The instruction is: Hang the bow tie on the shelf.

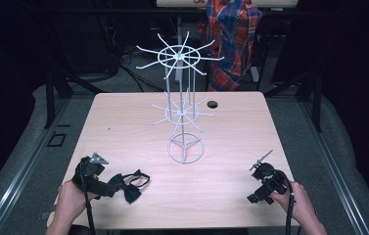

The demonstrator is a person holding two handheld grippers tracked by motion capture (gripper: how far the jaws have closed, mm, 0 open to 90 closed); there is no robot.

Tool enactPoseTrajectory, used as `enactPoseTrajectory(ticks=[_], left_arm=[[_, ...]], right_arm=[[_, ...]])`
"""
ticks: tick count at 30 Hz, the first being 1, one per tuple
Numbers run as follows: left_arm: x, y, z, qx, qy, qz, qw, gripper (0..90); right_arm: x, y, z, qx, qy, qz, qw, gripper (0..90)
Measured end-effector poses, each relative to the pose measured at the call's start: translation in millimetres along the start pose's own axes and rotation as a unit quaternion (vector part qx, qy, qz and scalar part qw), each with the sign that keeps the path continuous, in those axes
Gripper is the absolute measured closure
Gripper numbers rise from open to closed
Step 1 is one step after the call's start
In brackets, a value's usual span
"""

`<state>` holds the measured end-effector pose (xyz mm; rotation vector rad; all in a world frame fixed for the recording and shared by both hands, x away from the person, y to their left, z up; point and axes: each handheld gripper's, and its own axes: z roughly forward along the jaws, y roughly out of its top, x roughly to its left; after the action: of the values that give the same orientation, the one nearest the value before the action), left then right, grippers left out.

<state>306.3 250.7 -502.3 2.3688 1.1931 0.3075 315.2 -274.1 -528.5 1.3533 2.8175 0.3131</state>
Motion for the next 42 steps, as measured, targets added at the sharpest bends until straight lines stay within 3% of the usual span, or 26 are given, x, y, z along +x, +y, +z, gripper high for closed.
enactPoseTrajectory(ticks=[4,6,7,9,13,15,16,18,19,20,21,23,26,30,33,34,36,37,39,41,42], left_arm=[[-1.6,-2.3,-3.6,-0.018,-0.016,0.004,0.9997,0.1],[-2.2,-2.5,-4.0,-0.020,-0.022,0.006,0.9995,0.1],[-2.3,-2.5,-3.9,-0.021,-0.024,0.005,0.9995,0.1],[-2.1,-2.1,-3.4,-0.019,-0.024,0.006,0.9995,0.2],[0.2,-0.8,2.2,-0.006,-0.046,0.003,0.9989,0.3],[0.0,-0.7,3.2,-0.006,-0.049,0.005,0.9988,0.3],[-0.8,-0.4,3.4,-0.004,-0.049,0.008,0.9987,0.3],[-4.2,1.0,3.9,-0.007,-0.047,0.012,0.9988,0.3],[-6.5,1.9,3.8,-0.007,-0.045,0.017,0.9988,0.3],[-9.4,2.9,3.5,-0.006,-0.041,0.022,0.9989,0.3],[-12.1,3.8,3.2,-0.007,-0.040,0.029,0.9987,0.2],[-16.6,5.3,3.2,-0.009,-0.039,0.037,0.9985,0.2],[-18.8,7.3,5.6,-0.008,-0.038,0.044,0.9983,0.2],[-20.0,8.7,7.2,-0.005,-0.038,0.047,0.9981,0.2],[-22.7,8.8,6.9,-0.006,-0.029,0.052,0.9982,0.3],[-23.2,9.2,6.6,-0.003,-0.026,0.056,0.9981,0.3],[-24.2,9.8,7.4,-0.001,-0.022,0.059,0.9980,0.3],[-25.0,10.2,8.0,0.001,-0.020,0.058,0.9981,0.3],[-26.2,12.1,9.2,0.005,-0.015,0.060,0.9981,0.4],[-27.9,14.7,10.6,0.007,-0.013,0.061,0.9980,0.3],[-29.2,16.3,11.5,0.008,-0.011,0.062,0.9980,0.3]], right_arm=[[2.4,-1.1,-1.0,-0.003,0.000,-0.003,1.0000,14.2],[2.4,0.3,-2.8,0.014,-0.004,-0.016,0.9998,14.3],[5.2,-1.8,0.7,-0.009,-0.003,0.004,0.9999,14.2],[4.7,-0.8,-0.5,0.001,-0.004,-0.007,1.0000,14.2],[4.1,2.1,0.9,0.017,-0.010,-0.019,0.9996,14.2],[4.3,3.2,1.6,0.019,-0.015,-0.020,0.9995,14.2],[5.2,2.3,3.6,0.007,-0.008,-0.012,0.9999,13.8],[5.5,2.9,1.6,0.010,-0.005,-0.020,0.9997,13.2],[7.2,2.1,1.6,-0.001,-0.004,-0.014,0.9999,12.7],[10.9,-0.4,4.6,-0.036,0.003,0.008,0.9993,11.8],[9.7,1.3,-0.4,-0.013,-0.001,-0.011,0.9998,11.2],[10.0,1.6,-3.2,-0.010,-0.005,-0.021,0.9997,10.4],[10.4,0.7,-0.8,-0.026,-0.003,-0.008,0.9996,9.8],[8.4,2.2,-1.9,-0.006,-0.006,-0.019,0.9998,8.7],[9.7,2.2,0.2,-0.013,-0.008,-0.015,0.9998,8.5],[13.4,0.3,4.9,-0.042,-0.003,0.008,0.9991,8.5],[15.0,1.4,5.6,-0.036,-0.003,-0.001,0.9994,8.9],[13.4,3.6,2.9,-0.010,-0.005,-0.025,0.9996,9.3],[13.5,5.0,2.3,0.004,-0.006,-0.037,0.9993,9.8],[15.6,2.3,5.5,-0.020,0.003,-0.013,0.9997,10.1],[13.9,2.3,4.0,-0.011,0.002,-0.021,0.9997,10.2]])
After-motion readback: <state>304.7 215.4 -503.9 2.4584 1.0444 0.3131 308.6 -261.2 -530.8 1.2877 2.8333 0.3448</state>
